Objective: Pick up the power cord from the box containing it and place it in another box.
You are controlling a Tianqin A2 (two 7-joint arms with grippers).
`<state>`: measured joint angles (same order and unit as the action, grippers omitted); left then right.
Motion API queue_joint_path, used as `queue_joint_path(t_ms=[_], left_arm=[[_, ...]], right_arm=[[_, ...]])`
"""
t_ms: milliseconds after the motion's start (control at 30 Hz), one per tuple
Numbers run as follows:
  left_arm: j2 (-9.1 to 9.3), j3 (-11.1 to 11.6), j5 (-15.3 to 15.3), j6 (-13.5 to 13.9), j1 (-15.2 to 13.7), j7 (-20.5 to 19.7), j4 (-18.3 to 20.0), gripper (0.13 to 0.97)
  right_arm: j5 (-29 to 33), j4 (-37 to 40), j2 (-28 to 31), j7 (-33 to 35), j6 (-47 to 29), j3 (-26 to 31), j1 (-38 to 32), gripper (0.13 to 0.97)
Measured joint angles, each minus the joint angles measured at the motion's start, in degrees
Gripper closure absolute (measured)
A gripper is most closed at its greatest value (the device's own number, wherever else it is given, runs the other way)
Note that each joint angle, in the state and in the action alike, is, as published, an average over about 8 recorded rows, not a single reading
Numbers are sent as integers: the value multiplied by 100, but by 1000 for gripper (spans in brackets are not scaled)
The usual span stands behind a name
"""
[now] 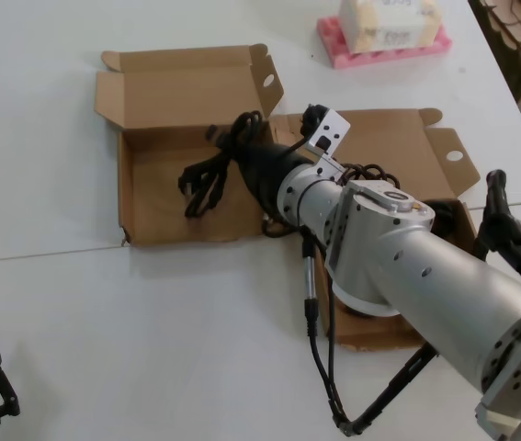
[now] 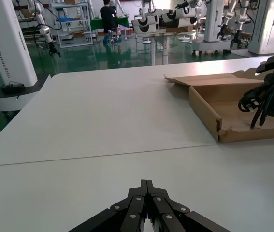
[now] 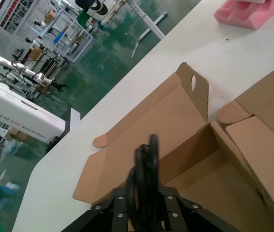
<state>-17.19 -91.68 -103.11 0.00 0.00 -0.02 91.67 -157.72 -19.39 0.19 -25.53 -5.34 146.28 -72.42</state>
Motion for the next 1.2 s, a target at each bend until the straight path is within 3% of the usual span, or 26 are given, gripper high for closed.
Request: queue_joint_path(t_ms=[100,400,533,833,967,1200], left_arm=[[0,0,0,0,0,0,0,934],[0,0,0,0,0,0,0,934],[0,0,0,0,0,0,0,934],[0,0,0,0,0,0,0,934],[0,0,0,0,0,0,0,934],[0,0,0,0,0,0,0,934]], right_arm=[[-1,93,-10,0,-48,-11,-17,870],[0,392,-16,0,-90,13,-118,760],[3,273,95,0,-84,23,-121,672],[12,-1707,1005,0,266,-110,248,481],[174,-2758,1349,0,330,-447,526,376],[853,-4282,1584,0,549,-1417,1255,376]])
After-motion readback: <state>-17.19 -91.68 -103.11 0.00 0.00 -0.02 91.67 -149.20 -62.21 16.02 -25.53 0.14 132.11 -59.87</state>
